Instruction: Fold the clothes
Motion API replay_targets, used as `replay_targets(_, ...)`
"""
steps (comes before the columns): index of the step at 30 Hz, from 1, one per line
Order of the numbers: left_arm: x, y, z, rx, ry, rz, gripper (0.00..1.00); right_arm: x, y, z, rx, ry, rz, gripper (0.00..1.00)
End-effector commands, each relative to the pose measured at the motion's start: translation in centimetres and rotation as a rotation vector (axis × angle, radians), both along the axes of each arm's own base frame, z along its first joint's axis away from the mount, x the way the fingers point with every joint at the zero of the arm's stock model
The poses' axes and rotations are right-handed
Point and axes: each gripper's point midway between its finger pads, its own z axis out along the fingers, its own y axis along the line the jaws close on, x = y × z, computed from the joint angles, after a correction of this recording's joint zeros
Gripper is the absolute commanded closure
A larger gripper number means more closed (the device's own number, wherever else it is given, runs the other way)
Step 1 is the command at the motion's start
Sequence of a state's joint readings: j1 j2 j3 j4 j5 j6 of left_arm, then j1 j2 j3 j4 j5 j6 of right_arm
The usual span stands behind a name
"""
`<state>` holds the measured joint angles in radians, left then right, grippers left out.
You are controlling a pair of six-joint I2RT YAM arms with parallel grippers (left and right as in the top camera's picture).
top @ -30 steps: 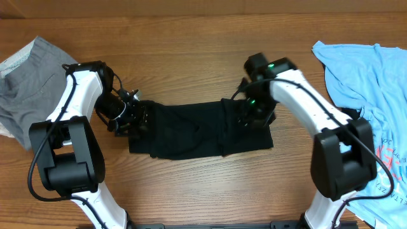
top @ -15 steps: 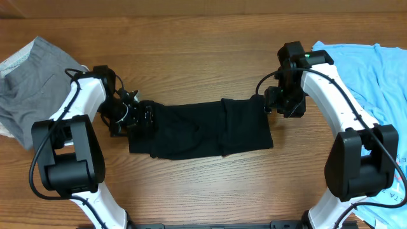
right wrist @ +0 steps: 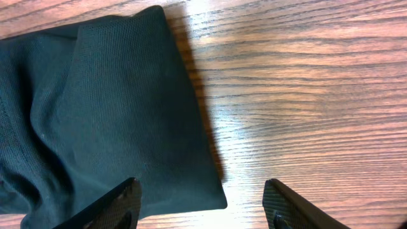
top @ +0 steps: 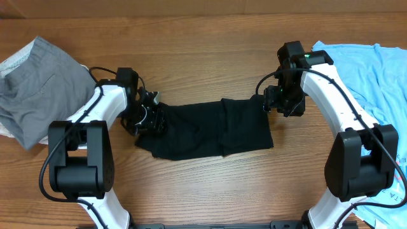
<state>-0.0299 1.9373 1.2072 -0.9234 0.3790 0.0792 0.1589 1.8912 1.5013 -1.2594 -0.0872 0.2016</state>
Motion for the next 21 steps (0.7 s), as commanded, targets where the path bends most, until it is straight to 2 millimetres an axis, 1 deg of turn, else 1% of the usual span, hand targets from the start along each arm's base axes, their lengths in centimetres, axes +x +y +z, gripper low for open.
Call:
replay_targets(1, -1.4, -0.3, -0.9, 0.002, 0.063, 0.007, 0.65, -0.1, -0.1, 0.7, -0.008, -0.021, -0.001, 0.35)
replay_targets(2, -1.6, -0.2, -0.9, 0.002, 0.068, 0.007, 0.71, -0.1, -0.1, 0.7, -0.008, -0.02, 0.0, 0.35)
replay_targets(4, -1.9, -0.1, -0.9, 0.011, 0.084, 0.008, 0.81, -0.1, -0.1, 0.7, -0.008, -0.02, 0.0, 0.35)
replay_targets(6, -2.3, 0.7, -1.0, 0.061, 0.109, 0.028, 0.9, -0.1, -0.1, 0.7, -0.009, -0.021, 0.0, 0.35)
replay_targets(8, -2.7, 2.1, -0.9, 0.142, 0.139, 0.053, 0.96, -0.1, -0.1, 0.7, -0.009, -0.021, 0.004, 0.35)
replay_targets(10, -2.9, 4.0, -0.3, 0.231, 0.167, 0.088, 0.96, -0.1, -0.2, 0.7, -0.009, -0.022, 0.013, 0.34)
replay_targets(11, -2.6, 5.8, 0.6, 0.291, 0.182, 0.121, 0.96, -0.1, -0.1, 0.7, -0.008, -0.026, 0.022, 0.35)
replay_targets(13, -1.9, 7.6, 2.0, 0.33, 0.182, 0.17, 0.96, 0.0, -0.1, 0.7, -0.008, -0.028, 0.023, 0.34)
replay_targets(18, 1.0, 12.5, 6.7, 0.369, 0.125, 0.312, 0.96, 0.2, -0.1, 0.7, -0.007, -0.034, 0.023, 0.33)
replay_targets(19, 1.4, 13.2, 7.5, 0.369, 0.112, 0.333, 0.95, 0.2, -0.1, 0.7, -0.007, -0.034, 0.023, 0.33)
replay_targets(20, 1.9, 14.0, 8.5, 0.369, 0.094, 0.362, 0.95, 0.2, -0.1, 0.7, -0.006, -0.035, 0.024, 0.33)
replay_targets(21, 2.6, 14.9, 10.1, 0.361, 0.076, 0.422, 0.94, 0.2, -0.1, 0.7, -0.006, -0.035, 0.024, 0.33)
